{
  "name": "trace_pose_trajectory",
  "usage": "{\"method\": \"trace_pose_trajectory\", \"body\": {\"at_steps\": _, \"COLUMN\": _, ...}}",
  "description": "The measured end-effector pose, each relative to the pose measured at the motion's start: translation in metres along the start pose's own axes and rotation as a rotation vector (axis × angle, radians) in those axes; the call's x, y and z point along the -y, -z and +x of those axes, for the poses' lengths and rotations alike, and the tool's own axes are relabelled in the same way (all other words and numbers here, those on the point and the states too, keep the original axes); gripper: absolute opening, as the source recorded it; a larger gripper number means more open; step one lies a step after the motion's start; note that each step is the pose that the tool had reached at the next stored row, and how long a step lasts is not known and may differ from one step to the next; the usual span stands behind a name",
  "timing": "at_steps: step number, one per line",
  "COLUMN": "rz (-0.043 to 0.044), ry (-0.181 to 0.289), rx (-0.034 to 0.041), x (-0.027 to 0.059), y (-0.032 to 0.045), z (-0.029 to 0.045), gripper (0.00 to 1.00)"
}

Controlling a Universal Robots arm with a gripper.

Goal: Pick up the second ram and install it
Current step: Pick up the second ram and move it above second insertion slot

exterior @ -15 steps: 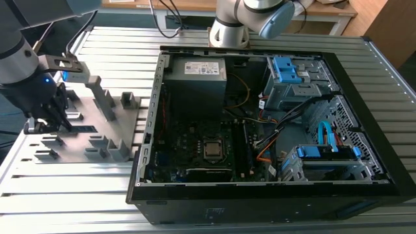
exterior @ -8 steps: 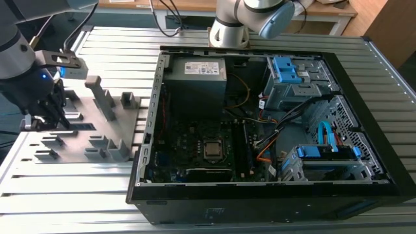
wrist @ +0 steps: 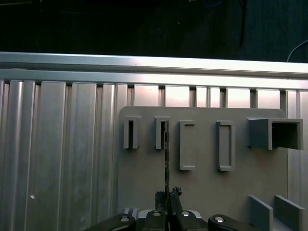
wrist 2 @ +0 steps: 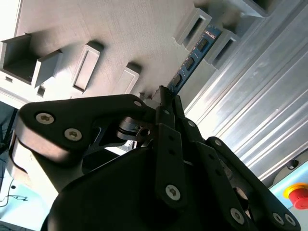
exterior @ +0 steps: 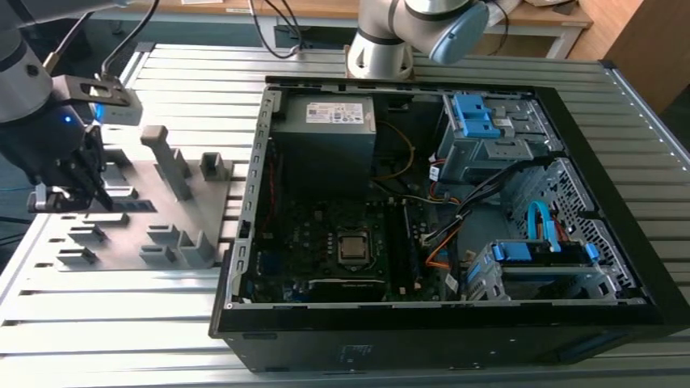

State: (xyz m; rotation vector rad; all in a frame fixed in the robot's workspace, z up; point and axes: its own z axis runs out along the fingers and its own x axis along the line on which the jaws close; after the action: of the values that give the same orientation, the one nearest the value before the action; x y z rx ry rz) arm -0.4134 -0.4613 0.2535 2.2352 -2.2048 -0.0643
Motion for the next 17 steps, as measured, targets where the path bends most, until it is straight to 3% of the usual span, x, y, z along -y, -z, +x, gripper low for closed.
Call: {"method": "trace_pose_trajectory", "body": {"at_steps": 17, "rz": -0.0001, "ry": 0.000, "rx": 0.0004, "x": -0.0008, "y": 0.0277, "z": -0.0008, "gripper": 0.14}}
